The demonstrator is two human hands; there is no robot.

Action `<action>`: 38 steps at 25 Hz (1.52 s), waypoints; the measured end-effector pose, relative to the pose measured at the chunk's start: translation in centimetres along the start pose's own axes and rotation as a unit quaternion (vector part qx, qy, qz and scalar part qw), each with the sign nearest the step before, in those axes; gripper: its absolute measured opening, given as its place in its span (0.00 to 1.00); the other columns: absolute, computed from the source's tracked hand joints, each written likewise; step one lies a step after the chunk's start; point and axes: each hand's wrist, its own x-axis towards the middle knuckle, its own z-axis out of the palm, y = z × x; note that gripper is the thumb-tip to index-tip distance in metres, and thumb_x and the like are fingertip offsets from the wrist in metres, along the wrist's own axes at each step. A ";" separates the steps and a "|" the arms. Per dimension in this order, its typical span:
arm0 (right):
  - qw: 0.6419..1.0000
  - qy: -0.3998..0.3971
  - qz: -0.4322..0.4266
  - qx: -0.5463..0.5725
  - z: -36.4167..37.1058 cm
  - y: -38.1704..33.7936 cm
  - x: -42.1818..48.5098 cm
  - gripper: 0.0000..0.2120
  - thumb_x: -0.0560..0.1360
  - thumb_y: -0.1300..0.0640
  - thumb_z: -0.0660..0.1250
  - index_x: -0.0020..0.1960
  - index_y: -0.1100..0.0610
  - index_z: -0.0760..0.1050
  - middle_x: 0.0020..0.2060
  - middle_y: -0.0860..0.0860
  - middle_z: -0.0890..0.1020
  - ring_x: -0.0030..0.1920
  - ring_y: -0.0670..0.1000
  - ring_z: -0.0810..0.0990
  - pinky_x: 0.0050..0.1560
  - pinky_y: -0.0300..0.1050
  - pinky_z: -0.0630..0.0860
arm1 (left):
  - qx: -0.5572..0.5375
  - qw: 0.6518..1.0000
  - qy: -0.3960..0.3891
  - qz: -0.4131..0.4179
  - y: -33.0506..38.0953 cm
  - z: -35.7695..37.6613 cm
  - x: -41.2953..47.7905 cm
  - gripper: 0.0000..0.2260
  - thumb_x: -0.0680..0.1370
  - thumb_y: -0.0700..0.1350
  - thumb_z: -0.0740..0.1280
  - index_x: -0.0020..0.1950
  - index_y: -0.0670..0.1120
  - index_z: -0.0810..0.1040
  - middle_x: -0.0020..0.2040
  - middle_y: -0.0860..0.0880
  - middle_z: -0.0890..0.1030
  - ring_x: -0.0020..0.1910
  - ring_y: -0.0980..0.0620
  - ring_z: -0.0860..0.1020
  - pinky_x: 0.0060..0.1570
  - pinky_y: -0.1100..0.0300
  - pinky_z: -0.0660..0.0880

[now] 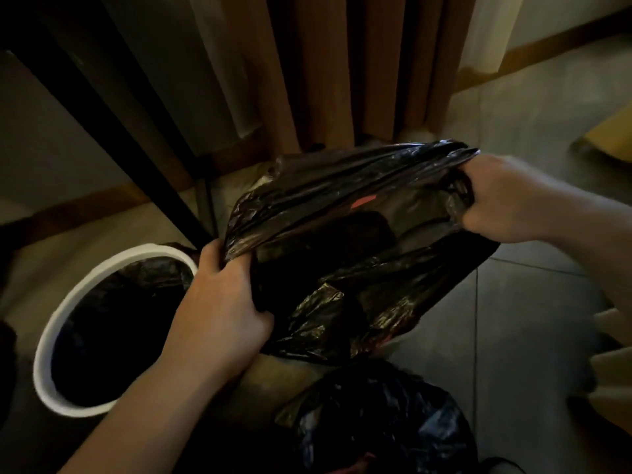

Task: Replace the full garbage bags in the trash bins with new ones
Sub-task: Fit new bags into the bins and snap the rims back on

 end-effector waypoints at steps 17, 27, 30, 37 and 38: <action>0.804 -0.345 -0.137 0.466 -0.6 -4.4 -1.6 0.41 0.70 0.76 0.71 0.74 0.43 0.75 0.66 0.55 0.83 0.64 0.58 0.84 0.57 0.59 0.83 | -0.196 0.972 -0.095 0.092 -2.7 -3.5 0.6 0.54 0.71 0.39 0.76 0.72 0.84 0.45 0.72 0.83 0.56 0.73 0.80 0.54 0.62 0.85 0.57; 0.948 -0.245 -0.023 0.200 9.2 -7.4 1.4 0.30 0.74 0.63 0.65 0.75 0.48 0.73 0.65 0.53 0.79 0.61 0.54 0.80 0.54 0.43 0.80 | -0.269 0.922 -0.277 0.016 1.4 3.6 4.5 0.58 0.66 0.41 0.73 0.80 0.71 0.37 0.76 0.66 0.59 0.64 0.66 0.76 0.58 0.58 0.81; 0.947 -0.307 -0.088 0.018 12.2 -8.5 3.0 0.18 0.75 0.57 0.65 0.64 0.56 0.79 0.54 0.55 0.83 0.49 0.55 0.83 0.45 0.47 0.83 | -0.235 0.913 -0.329 -0.049 2.4 7.5 6.8 0.51 0.68 0.40 0.71 0.83 0.66 0.48 0.68 0.52 0.76 0.57 0.52 0.82 0.56 0.49 0.83; 0.825 -0.489 -0.172 -0.224 20.5 -8.6 7.0 0.19 0.86 0.55 0.61 0.73 0.62 0.73 0.68 0.59 0.76 0.67 0.60 0.76 0.72 0.50 0.69 | -0.012 0.901 -0.421 -0.106 2.3 16.6 11.1 0.14 0.83 0.39 0.66 0.68 0.37 0.78 0.66 0.36 0.80 0.64 0.39 0.79 0.62 0.53 0.75; 0.816 -0.496 -0.169 -0.244 20.9 -8.5 7.6 0.20 0.86 0.53 0.61 0.75 0.61 0.72 0.71 0.59 0.75 0.69 0.60 0.74 0.74 0.55 0.68 | 0.005 0.898 -0.424 -0.118 2.1 17.4 11.3 0.14 0.83 0.39 0.65 0.68 0.36 0.77 0.67 0.35 0.79 0.65 0.38 0.79 0.61 0.53 0.74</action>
